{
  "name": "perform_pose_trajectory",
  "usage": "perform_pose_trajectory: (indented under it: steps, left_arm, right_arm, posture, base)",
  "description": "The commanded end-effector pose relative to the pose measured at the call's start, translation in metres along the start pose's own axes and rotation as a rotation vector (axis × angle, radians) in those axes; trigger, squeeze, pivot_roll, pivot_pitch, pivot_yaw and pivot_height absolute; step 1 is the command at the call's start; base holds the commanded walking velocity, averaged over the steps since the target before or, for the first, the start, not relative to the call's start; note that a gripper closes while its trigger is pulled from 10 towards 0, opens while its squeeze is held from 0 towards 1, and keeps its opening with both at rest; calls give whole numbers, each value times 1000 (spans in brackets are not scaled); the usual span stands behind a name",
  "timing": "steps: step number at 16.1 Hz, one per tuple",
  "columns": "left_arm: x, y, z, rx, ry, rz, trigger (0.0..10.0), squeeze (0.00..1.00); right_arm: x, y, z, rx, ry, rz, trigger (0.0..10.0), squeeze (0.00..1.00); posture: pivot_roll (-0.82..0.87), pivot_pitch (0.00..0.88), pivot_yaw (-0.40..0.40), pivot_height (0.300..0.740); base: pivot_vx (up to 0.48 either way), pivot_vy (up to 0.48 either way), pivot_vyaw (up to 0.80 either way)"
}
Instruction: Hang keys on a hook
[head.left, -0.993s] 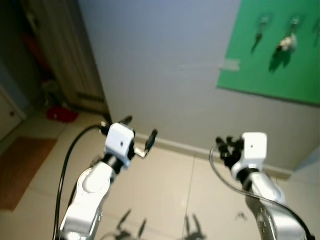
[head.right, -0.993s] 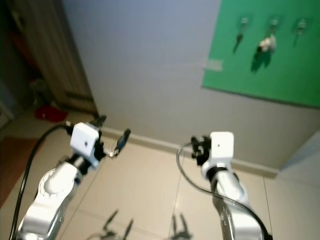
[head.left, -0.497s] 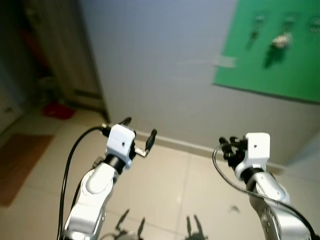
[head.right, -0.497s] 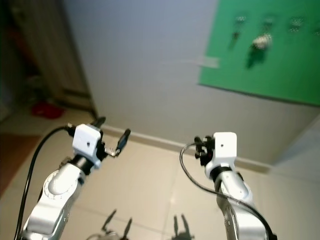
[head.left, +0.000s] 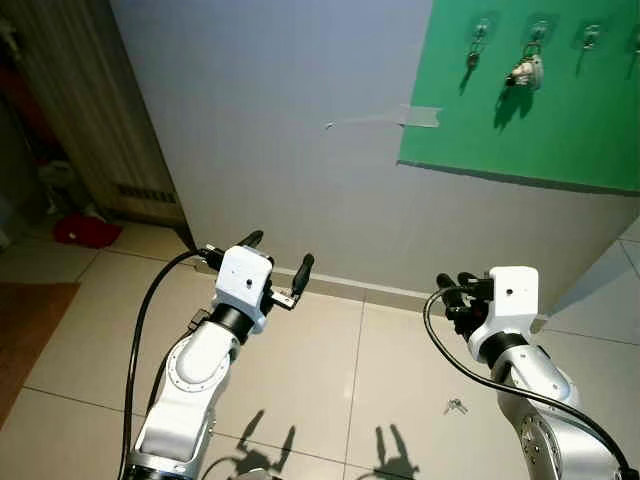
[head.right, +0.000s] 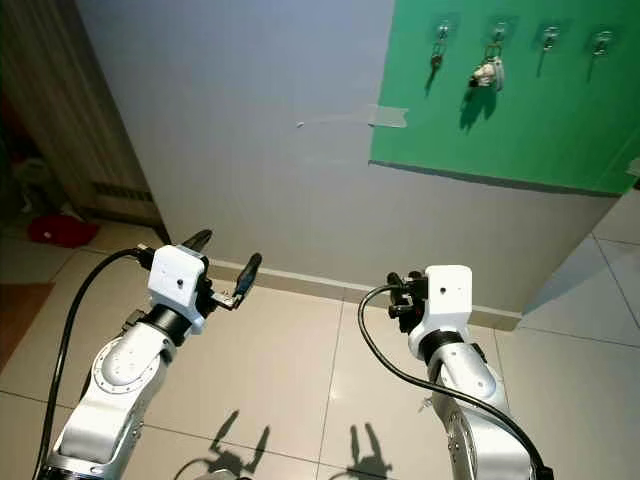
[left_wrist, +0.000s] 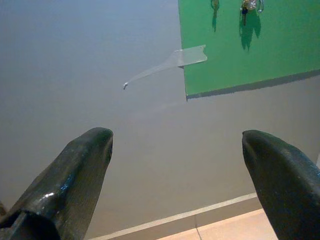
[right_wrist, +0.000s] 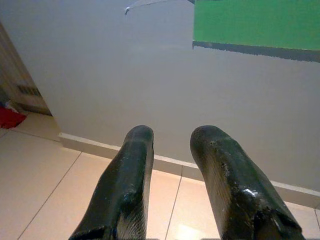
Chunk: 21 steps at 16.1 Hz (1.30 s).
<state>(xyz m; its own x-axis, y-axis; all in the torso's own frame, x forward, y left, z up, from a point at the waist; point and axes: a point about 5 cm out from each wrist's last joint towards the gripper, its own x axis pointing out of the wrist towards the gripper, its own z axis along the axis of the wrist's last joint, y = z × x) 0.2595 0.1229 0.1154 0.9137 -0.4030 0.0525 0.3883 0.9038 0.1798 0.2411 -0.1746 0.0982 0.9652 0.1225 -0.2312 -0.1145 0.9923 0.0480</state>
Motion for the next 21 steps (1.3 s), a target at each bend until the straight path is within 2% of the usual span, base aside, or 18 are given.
perform_pose_trajectory:
  steps: [1, 6, 9, 12, 14, 15, 18, 20, 21]
  left_arm:
    - [2, -1, -1, 13, 1, -1, 10000, 0]
    - [-3, 7, -5, 16, 16, 25, 10000, 0]
    - [-12, 8, -4, 4, 14, 88, 10000, 0]
    - [-8, 6, -5, 5, 12, 107, 10000, 0]
    - [1, 4, -5, 0, 4, 84, 10000, 0]
    - [1, 4, -5, 0, 4, 84, 10000, 0]
    - [17, 8, -4, 20, -3, 52, 10000, 0]
    - [21, 9, -4, 27, 0, 48, 10000, 0]
    - [24, 8, -6, 8, 2, 60, 10000, 0]
  right_arm:
    - [1, -3, 6, -16, -24, -6, 10000, 0]
    - [6, 6, 9, -25, -43, 19, 10000, 0]
    - [14, 11, 15, -21, -56, 66, 10000, 0]
    - [18, 7, 17, -24, -58, 64, 10000, 0]
    - [15, 0, 23, -19, -90, 19, 10000, 0]
    - [15, 0, 23, -19, -90, 19, 10000, 0]
    - [8, -11, 28, -12, -120, -44, 10000, 0]
    - [6, -12, 31, -13, -131, -58, 10000, 0]
    - [2, -15, 35, -12, -151, -77, 10000, 0]
  posture:
    - [-82, 0, 0, 740]
    - [-51, 0, -17, 740]
    - [-16, 0, -55, 740]
    - [-26, 0, -64, 740]
    - [-88, 0, -15, 740]
    - [-88, 0, -15, 740]
    - [-130, 0, 33, 740]
    - [-152, 0, 48, 740]
    - [-182, 0, 59, 740]
  base:
    - [0, 0, 0]
    - [0, 0, 0]
    - [0, 0, 0]
    - [0, 0, 0]
    - [0, 0, 0]
    - [0, 0, 0]
    - [0, 0, 0]
    - [0, 0, 0]
    - [0, 0, 0]
